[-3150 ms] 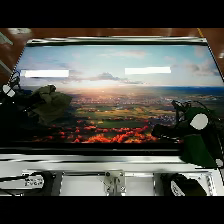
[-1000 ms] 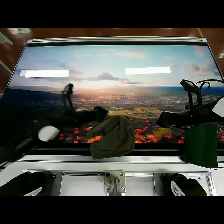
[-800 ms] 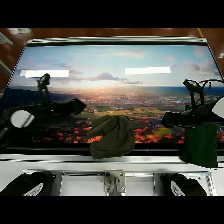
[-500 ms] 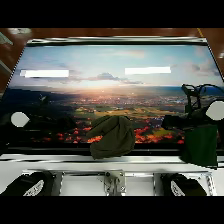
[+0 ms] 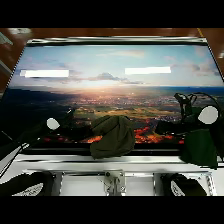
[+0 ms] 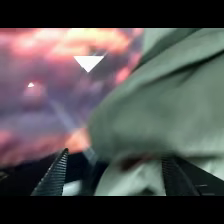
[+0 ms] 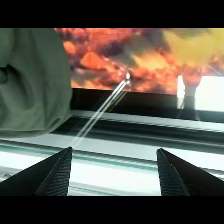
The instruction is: Fold the shirts.
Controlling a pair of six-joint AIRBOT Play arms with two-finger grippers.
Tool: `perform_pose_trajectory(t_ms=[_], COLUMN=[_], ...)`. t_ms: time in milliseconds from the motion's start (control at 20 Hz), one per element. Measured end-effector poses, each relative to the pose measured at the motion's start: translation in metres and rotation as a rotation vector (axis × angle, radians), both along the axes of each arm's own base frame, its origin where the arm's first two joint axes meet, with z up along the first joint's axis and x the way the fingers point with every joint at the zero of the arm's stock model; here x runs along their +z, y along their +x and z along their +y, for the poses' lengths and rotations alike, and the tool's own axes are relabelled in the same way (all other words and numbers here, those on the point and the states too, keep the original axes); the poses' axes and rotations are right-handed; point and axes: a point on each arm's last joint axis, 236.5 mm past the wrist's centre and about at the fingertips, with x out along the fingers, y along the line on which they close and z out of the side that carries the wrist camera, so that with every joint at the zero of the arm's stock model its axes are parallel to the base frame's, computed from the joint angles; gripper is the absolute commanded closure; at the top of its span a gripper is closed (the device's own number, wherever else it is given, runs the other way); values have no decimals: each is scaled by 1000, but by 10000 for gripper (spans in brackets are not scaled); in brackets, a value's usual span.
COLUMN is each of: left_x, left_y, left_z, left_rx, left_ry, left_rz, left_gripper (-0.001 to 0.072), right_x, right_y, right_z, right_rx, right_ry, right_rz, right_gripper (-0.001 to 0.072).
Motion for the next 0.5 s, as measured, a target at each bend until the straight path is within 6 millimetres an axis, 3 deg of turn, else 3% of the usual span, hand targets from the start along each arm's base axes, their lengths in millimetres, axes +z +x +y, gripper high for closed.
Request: perform_pose_trajectory(t_ms=[50,100,250,300,500], left_x=[-1,-1,1,4,7], left_y=[9,16,38,44,47], left_z=[-4,-7,-9,-11,-15], left_rx=[21,30,73,91,91], left_ry=[-8,-10,-10,-19,-31], left_rz=[-18,-36,-96,-109,-123], left_gripper=[-1,58,558,632,661], right_x=[1,3,2,-1,-23], right_y=[0,0,-5,-9,-25], right_z=[5,11,26,30,48], right_rx=[-4,-9,-13,-16,-40], right_ry=[22,50,120,137,226], right_rz=[1,4,28,42,114], right_gripper=[74,74,74,74,74])
